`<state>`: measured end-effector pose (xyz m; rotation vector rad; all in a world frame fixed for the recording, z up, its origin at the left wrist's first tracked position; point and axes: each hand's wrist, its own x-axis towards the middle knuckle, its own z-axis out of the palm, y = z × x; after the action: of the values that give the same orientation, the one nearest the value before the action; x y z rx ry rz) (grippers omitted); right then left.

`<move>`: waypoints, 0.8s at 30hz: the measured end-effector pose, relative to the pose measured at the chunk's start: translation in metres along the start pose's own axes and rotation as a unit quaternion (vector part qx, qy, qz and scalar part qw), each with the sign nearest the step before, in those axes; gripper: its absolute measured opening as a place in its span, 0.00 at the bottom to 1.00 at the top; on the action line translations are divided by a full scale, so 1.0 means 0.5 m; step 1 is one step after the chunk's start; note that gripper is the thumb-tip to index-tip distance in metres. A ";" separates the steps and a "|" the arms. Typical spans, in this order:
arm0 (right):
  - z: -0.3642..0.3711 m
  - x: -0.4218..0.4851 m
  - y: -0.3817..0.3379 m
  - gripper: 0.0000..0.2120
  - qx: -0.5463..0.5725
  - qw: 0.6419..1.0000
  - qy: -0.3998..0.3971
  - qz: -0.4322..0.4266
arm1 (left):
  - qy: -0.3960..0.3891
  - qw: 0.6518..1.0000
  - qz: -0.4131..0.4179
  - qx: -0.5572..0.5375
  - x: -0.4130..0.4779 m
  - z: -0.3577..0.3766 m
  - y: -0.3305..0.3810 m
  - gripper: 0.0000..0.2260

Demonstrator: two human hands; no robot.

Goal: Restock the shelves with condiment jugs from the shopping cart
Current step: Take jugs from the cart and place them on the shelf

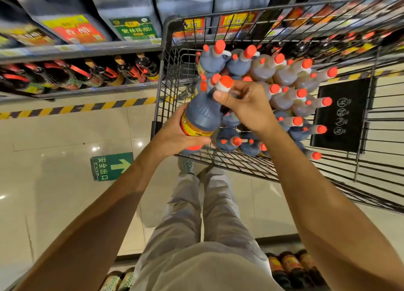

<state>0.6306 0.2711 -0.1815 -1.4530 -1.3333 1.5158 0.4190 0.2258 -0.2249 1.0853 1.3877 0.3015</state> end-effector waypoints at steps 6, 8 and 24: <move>0.004 0.004 0.014 0.08 0.095 0.993 0.024 0.063 | 0.049 0.999 -0.005 -0.016 0.003 0.015 0.015 0.36; -0.008 0.000 0.036 0.14 0.085 0.993 0.005 0.077 | 0.076 0.996 -0.015 -0.033 0.000 0.019 0.010 0.34; -0.008 -0.035 0.289 0.15 -0.393 0.904 -0.168 0.027 | 0.162 0.978 -0.071 -0.109 -0.009 -0.008 -0.024 0.34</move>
<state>0.6653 0.2157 -0.3119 -1.7366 -2.3174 1.3546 0.4094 0.2179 -0.2303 0.7742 1.6682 0.5302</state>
